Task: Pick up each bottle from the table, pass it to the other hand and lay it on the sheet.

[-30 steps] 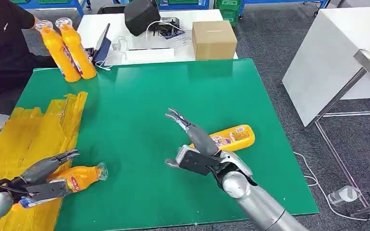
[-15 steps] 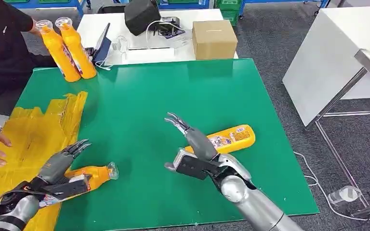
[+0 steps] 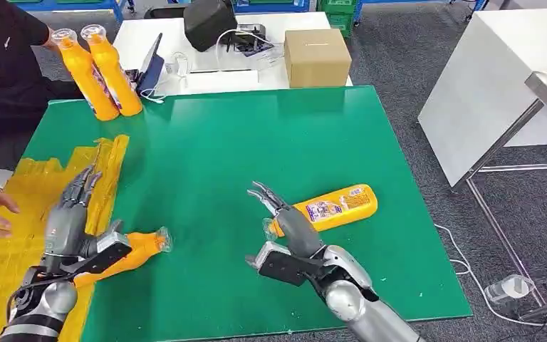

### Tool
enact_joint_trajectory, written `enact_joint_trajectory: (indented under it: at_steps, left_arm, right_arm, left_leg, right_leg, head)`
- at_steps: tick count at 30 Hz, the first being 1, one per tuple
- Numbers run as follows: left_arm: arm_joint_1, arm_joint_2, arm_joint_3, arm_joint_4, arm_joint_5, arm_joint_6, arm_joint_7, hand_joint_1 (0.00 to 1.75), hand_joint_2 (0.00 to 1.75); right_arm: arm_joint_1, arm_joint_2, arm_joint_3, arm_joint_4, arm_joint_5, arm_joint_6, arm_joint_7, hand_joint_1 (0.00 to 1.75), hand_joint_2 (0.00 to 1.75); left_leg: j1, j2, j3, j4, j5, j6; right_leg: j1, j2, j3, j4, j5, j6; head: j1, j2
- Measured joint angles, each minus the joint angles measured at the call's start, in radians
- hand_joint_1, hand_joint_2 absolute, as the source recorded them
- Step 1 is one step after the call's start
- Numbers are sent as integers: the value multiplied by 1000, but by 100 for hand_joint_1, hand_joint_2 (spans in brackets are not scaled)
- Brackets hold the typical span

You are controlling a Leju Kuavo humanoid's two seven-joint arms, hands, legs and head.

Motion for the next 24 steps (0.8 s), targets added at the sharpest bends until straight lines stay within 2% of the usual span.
enact_joint_trajectory:
  at_steps: [2,5,10,19,22,24]
  left_arm:
    - [-2,-36,38,-26,75,35,-28,0,0]
    - [1,-88,91,-101,219,-16,-85,0,0]
    - [40,-159,141,-263,355,-140,-113,0,0]
    - [51,-205,168,-344,367,-158,-114,0,0]
    - [54,-219,168,-362,487,-292,-108,0,0]
    - [59,-236,167,-384,561,-383,-84,0,0]
  right_arm:
    - [36,-2,-6,-25,42,-25,-1,0,175]
    - [97,-23,-16,-78,102,-43,6,0,175]
    - [221,-131,-89,-207,185,-36,40,0,175]
    - [274,-181,-145,-282,204,-21,42,0,175]
    - [288,-210,-162,-299,250,-10,114,0,175]
    - [313,-260,-191,-321,251,8,142,0,175]
  left_leg:
    - [0,0,-1,0,0,0]
    - [-1,0,-2,0,0,0]
    - [-2,0,-4,0,-1,1]
    - [-1,0,-3,0,0,1]
    - [-1,0,-3,0,0,1]
    - [-2,-1,-4,0,0,2]
  right_leg:
    - [0,0,0,0,0,0]
    - [0,0,-1,0,0,0]
    - [-1,0,-2,-1,0,0]
    - [-1,0,-3,0,1,2]
    - [-1,0,-3,0,1,2]
    - [-2,-2,-3,0,1,2]
  head:
    - [0,0]
    - [-1,0]
    - [0,0]
    - [-1,0]
    - [-1,0]
    - [-1,0]
